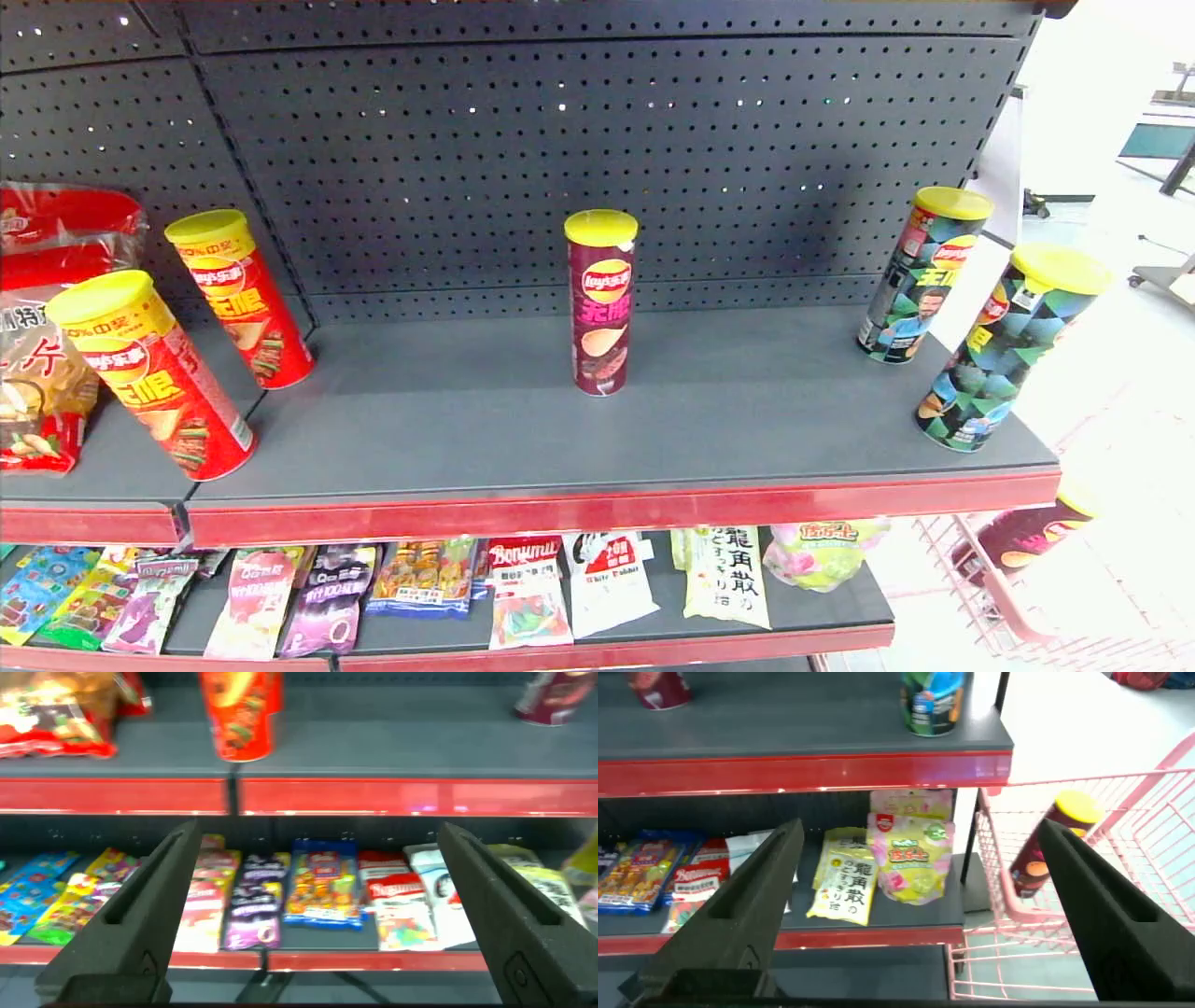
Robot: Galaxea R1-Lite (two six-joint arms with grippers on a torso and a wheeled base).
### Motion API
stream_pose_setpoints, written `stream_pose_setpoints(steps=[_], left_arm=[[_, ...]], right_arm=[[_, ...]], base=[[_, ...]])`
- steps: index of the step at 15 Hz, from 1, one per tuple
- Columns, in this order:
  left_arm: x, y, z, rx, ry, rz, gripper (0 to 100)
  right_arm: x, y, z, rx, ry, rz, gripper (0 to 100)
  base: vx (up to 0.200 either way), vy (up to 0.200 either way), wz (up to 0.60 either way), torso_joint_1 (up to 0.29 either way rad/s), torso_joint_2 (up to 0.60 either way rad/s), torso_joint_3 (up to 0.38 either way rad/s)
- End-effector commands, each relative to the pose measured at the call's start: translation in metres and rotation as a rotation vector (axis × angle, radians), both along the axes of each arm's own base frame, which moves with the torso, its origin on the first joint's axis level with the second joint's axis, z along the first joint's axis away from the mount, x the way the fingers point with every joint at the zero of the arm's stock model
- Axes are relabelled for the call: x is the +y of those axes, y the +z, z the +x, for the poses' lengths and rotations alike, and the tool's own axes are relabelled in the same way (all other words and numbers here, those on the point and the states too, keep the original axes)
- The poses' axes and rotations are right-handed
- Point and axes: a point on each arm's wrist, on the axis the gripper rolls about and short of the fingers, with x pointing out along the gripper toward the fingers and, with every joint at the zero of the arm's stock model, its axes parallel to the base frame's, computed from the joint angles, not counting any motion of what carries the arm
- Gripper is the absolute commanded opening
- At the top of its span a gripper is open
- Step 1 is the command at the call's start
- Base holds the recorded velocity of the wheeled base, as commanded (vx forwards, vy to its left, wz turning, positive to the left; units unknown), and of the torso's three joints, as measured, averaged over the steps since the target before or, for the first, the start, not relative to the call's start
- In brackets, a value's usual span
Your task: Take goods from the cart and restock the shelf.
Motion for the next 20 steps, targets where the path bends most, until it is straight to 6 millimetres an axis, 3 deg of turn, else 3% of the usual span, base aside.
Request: stream_pose_setpoints(steps=[1,11,14,20], left_arm=[[0.0,0.0,0.0001,0.001,0.001,0.0,100],[0.0,0.0,0.0001,0.001,0.001,0.0,100],[0.0,0.0002,0.0001,-0.001,0.001,0.0,100],[0.0,0.0002,0.0001,-0.001,0.001,0.0,100]], right_arm=[[0.0,0.0001,0.0001,0.001,0.0,0.0,100],[0.0,0.0001,0.0001,0.001,0.0,0.0,100],[0.0,0.0001,0.0001,0.001,0.0,0.0,100],[0.0,0.0,0.0,0.0,-0.001,0.001,100]], base=[[0.0,-0.2,0.0,-0.002,0.0,0.002],[0.0,-0.2,0.0,0.004,0.0,0.003],[0.0,0.0,0.0,0.0,0.0,0.0],[0.0,0.0,-0.6,0.006,0.0,0.002]])
